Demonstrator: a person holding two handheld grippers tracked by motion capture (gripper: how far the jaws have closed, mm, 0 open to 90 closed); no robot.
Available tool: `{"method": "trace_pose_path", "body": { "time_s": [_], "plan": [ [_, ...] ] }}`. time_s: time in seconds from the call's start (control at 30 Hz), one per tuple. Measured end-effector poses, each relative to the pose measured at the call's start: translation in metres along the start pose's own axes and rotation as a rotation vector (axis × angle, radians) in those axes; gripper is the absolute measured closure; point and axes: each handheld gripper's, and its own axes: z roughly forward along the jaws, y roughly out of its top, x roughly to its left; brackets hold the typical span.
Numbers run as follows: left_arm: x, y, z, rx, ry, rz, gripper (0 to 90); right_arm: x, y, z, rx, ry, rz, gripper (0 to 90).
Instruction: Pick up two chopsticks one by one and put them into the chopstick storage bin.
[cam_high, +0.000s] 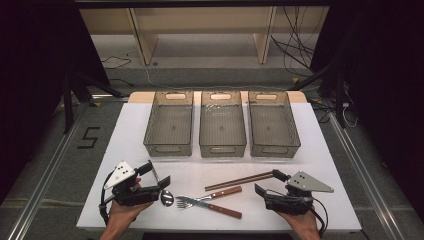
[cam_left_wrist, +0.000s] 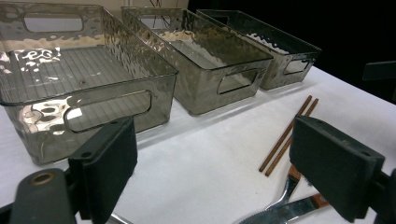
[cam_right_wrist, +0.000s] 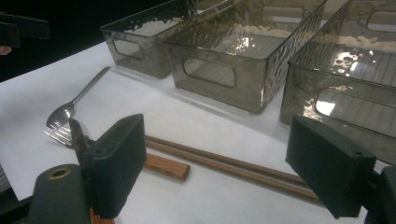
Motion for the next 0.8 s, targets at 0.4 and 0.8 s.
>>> {"method": "trace_pose_path", "body": {
  "time_s": [0.4,0.8],
  "plan": [
    [0.000,0.000,0.001,0.004,-0.001,-0.002,14.7,-0.003,0.012,0.001,0.057,0.015,-0.068,20.7],
    [0.001,0.000,0.002,0.007,0.001,-0.004,14.7,-0.012,0.046,0.009,0.227,0.076,-0.220,23.9]
  ]
}}
